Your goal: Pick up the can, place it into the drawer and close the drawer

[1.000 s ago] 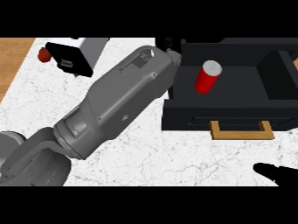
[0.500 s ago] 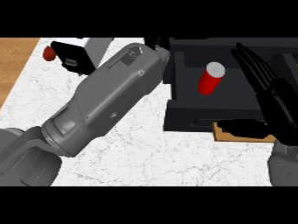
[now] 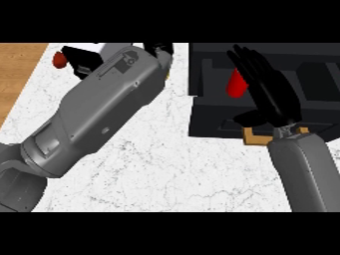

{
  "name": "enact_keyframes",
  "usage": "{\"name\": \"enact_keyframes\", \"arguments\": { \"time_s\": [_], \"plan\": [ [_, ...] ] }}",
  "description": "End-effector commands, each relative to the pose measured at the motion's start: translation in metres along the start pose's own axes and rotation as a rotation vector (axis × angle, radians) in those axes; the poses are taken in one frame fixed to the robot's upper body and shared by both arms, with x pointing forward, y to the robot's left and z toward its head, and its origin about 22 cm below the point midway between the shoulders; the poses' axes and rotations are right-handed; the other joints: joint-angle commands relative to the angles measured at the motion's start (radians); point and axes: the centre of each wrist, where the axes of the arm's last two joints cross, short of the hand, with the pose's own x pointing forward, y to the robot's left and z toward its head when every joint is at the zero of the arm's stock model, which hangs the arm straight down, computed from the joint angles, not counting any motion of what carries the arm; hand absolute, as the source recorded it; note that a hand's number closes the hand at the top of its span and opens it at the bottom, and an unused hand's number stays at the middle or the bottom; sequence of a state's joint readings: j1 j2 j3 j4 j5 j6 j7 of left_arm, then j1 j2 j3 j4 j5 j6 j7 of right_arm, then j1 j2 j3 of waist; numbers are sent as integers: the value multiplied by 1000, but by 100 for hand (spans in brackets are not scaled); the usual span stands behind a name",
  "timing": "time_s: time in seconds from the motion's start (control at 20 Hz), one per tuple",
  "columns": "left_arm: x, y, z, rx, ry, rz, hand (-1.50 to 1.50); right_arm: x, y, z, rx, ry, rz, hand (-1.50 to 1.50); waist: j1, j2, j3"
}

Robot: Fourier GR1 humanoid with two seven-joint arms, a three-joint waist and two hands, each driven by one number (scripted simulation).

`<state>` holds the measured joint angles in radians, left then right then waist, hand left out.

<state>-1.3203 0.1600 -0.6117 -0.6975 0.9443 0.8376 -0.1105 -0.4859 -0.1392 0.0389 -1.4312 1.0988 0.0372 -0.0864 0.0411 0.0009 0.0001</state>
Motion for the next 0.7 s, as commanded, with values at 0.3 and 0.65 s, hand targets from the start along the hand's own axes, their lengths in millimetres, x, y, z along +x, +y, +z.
{"name": "enact_keyframes", "arguments": {
  "time_s": [0.3,0.65],
  "plan": [
    [21,42,-14,39,-1,-7,-150,-26,53,-43,45,67,128,-150,-7,7,1],
    [28,65,-8,25,-1,-14,-150,-43,86,-40,-18,101,180,-150,22,12,2]
  ]
}}
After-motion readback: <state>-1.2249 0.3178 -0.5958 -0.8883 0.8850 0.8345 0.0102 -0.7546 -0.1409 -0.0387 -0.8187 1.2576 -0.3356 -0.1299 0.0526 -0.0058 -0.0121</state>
